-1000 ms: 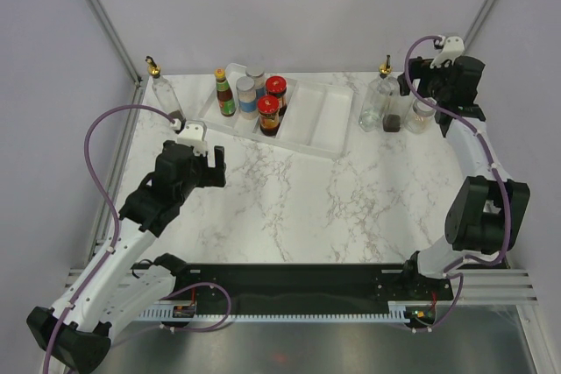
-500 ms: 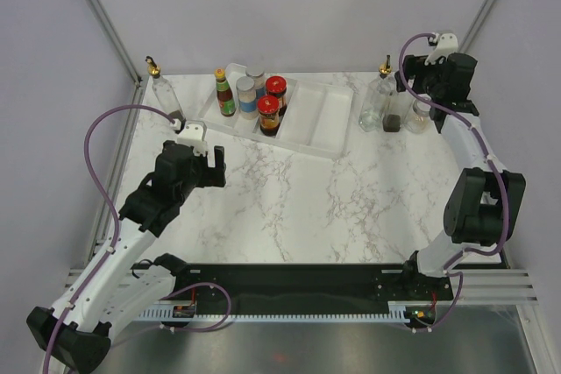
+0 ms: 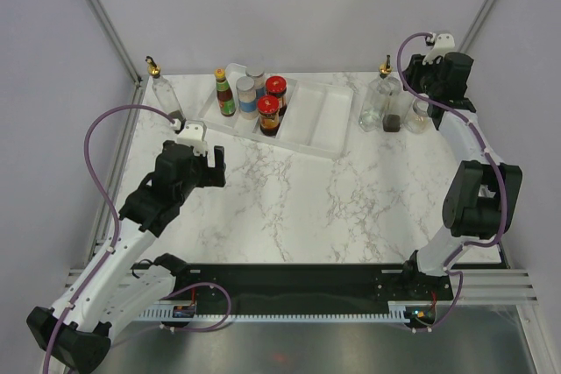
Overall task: Organize the condiment bottles
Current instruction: Pick up the bottle from the corner of the board.
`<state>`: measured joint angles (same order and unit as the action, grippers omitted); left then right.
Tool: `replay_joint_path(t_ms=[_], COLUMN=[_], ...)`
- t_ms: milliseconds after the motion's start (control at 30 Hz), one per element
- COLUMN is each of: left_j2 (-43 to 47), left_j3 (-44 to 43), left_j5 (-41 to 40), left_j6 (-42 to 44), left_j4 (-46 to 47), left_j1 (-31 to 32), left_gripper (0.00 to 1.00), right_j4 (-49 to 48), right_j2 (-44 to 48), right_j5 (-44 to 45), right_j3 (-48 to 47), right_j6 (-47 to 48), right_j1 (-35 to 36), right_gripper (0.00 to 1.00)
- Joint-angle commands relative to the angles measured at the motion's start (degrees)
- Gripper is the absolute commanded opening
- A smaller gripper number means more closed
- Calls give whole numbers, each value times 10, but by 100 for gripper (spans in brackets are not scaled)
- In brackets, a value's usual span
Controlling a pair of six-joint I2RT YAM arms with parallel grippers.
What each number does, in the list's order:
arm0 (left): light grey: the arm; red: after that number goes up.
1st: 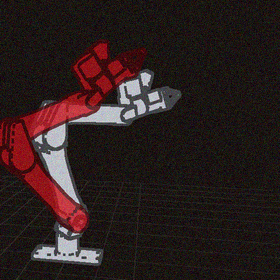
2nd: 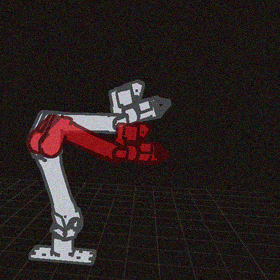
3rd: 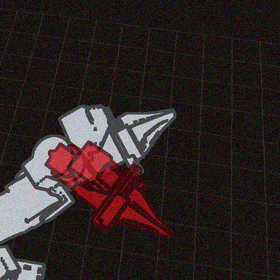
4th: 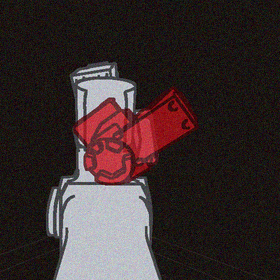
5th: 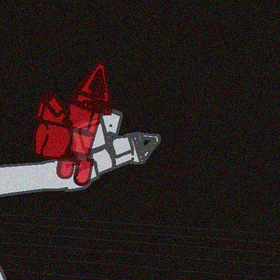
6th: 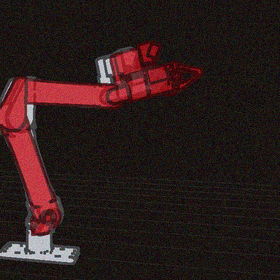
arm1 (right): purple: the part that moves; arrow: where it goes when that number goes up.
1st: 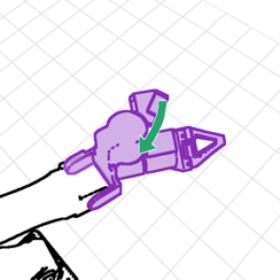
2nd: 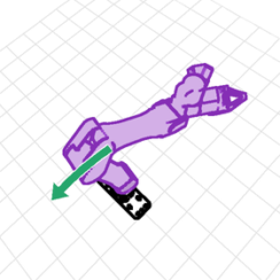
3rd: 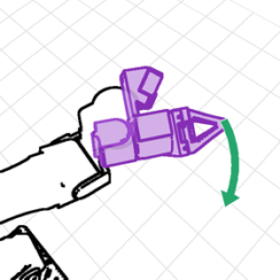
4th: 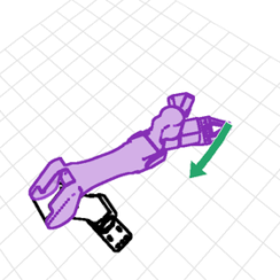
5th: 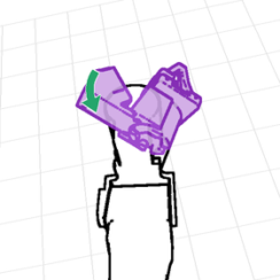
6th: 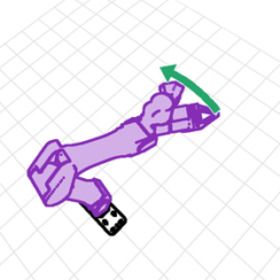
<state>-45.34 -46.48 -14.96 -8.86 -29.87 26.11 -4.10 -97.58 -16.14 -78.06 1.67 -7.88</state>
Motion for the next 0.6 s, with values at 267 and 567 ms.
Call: replay_joint_path(t_ms=[267, 567], left_j2=[7, 26], left_j3=[7, 10], left_j5=[-19, -47], left_j6=[15, 8], left_j4=[23, 25], left_j1=[-1, -1], left_gripper=[100, 100], right_j4=[-22, 21], right_j2=[63, 186], right_j5=[-21, -42], right_j3=[12, 60], right_j6=[32, 53], right_j1=[1, 1], right_gripper=[0, 0])
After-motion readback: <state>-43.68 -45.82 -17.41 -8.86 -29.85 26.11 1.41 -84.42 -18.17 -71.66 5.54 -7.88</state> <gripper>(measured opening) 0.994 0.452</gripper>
